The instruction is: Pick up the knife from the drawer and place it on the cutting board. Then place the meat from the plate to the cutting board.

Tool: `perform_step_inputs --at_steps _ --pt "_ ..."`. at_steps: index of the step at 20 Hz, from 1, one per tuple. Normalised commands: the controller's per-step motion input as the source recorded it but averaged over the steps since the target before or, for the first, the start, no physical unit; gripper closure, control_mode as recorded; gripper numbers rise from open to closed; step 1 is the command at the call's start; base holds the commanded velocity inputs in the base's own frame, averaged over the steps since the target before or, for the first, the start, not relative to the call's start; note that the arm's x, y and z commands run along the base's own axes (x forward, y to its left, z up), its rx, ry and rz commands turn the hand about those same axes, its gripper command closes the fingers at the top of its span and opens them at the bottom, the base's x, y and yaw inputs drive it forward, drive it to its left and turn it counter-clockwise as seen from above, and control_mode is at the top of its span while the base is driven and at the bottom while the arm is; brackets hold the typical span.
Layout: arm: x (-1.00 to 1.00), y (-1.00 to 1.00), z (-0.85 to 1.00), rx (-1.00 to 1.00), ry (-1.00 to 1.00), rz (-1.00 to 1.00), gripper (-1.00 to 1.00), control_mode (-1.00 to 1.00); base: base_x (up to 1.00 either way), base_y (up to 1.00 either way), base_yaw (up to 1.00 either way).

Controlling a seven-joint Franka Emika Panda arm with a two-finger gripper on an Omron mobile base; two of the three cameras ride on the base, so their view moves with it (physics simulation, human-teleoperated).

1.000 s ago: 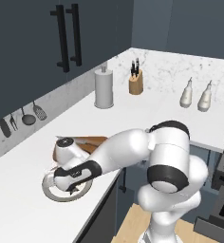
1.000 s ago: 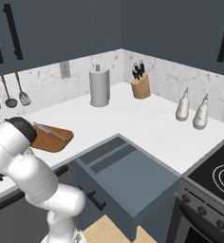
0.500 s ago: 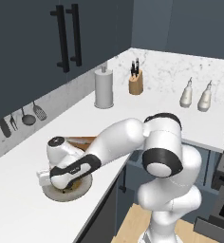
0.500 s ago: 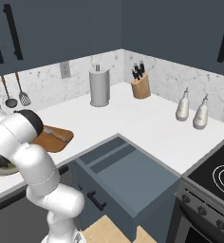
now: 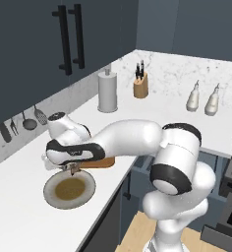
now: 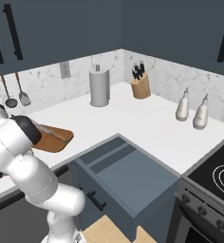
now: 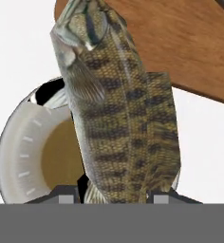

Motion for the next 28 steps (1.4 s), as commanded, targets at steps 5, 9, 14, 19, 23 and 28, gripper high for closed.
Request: perform_step_inputs --at_steps 5,9,14,19,23,28 --pt "0.88 -0.98 0.05 0.00 0.02 0.32 1.00 -1.00 0.00 0.00 0.00" --pt "1.00 -0.56 -0.34 0.00 0.07 0.38 1.00 -1.00 0.00 0.00 0.00" --pt "0.84 -0.02 -0.44 -0.01 0.00 0.33 1.00 -1.00 0.00 0.00 0.00" --pt "0.37 0.12 -0.45 -0.03 0.01 0.26 -1.00 -1.00 0.00 0.00 0.00" --pt "0.05 0.07 -0.06 0.00 0.00 0.11 -1.00 -1.00 0.00 0.00 0.00" --pt "0.00 -0.06 0.42 0.01 0.00 0.00 -1.00 -1.00 0.00 0.00 0.00"
